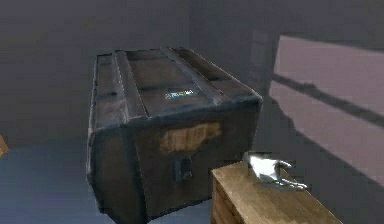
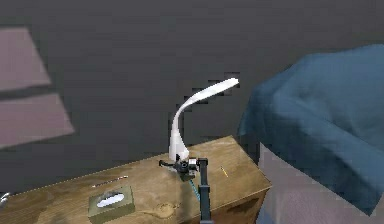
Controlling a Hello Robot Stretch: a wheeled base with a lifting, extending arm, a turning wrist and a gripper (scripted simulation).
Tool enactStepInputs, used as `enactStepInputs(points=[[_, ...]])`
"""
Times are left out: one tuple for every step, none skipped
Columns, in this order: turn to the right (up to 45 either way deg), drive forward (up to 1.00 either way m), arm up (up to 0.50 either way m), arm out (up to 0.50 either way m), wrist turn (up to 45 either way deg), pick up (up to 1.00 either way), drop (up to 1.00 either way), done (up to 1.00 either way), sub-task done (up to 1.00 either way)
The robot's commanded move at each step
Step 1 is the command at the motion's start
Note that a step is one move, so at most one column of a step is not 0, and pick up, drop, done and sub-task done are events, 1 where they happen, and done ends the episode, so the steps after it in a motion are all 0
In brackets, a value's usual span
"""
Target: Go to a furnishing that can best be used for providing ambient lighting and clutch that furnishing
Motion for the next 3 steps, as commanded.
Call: enactStepInputs(points=[[0.0, 0.0, 0.0, 0.0, 0.0, 1.0, 0.0, 0.0, 0.0], [0.0, 0.0, 0.1, 0.0, 0.0, 0.0, 0.0, 0.0, 0.0], [0.0, 0.0, 0.0, 0.0, 0.0, 0.0, 0.0, 1.0, 0.0]])
